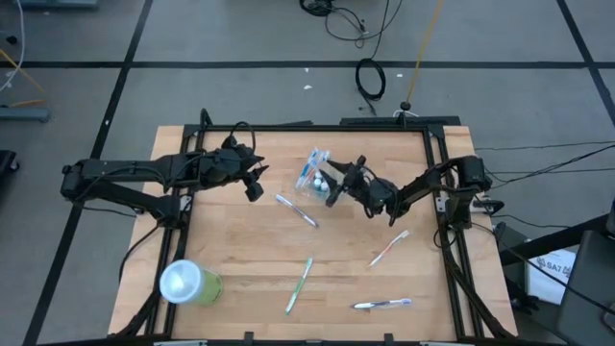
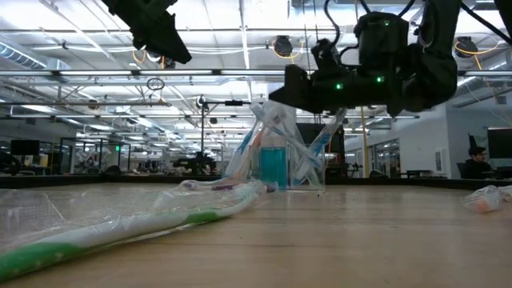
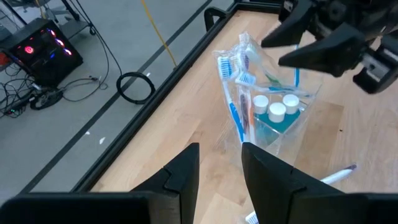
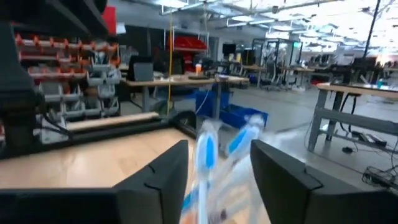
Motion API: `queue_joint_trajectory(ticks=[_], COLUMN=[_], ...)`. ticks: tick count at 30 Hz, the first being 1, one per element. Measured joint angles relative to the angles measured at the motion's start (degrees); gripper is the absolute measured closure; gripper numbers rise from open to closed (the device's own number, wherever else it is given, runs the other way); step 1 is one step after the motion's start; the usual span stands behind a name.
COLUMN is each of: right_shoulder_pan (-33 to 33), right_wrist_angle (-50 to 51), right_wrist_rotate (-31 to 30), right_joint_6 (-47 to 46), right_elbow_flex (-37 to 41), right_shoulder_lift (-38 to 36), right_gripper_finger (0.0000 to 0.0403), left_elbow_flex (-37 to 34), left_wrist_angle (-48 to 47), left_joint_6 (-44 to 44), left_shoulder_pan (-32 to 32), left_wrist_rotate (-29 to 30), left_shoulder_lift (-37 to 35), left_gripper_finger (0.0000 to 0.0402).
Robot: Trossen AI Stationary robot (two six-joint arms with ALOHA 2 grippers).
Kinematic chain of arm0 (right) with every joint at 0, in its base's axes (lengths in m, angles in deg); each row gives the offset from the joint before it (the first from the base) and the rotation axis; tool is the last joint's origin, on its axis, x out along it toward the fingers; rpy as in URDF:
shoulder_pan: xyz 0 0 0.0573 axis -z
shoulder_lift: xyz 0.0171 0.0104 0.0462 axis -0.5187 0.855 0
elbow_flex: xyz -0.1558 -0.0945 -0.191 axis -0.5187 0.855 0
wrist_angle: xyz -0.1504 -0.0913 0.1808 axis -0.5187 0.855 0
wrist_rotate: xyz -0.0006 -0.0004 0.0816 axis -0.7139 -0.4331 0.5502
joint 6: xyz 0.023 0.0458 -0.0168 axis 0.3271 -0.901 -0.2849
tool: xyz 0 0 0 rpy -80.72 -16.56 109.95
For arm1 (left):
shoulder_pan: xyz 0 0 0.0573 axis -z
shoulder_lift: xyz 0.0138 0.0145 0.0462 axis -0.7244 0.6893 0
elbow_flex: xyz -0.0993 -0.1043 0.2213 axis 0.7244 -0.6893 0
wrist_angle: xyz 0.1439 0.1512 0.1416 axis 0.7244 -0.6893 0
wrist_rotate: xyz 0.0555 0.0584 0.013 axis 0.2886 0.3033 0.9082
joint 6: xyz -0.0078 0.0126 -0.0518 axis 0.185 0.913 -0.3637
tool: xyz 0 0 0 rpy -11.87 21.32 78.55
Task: Pick & Place toothbrushing station
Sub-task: Put the blue toothbrush into the transparent organizer
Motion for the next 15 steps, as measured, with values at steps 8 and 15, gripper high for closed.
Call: queue_joint_trajectory(ticks=[8,15], right_shoulder_pan=[0.77,2.27], right_wrist_angle=[16.0,57.8], right_wrist_rotate=[12.32,10.26], right_joint_6=[-0.3,-5.75], right_elbow_flex=[-4.02,-17.31], right_shoulder_lift=[-7.7,-11.37], right_gripper_finger=[0.0185,0.0161], left_elbow_flex=[0.0,0.0], left_wrist_angle=[1.09,2.09], left_joint_6=[0.0,0.3], left_shoulder_pan=[0.0,0.0], left_wrist_rotate=[0.37,0.39], left_shoulder_lift=[0.0,0.0], left_gripper_finger=[0.0275,0.0275])
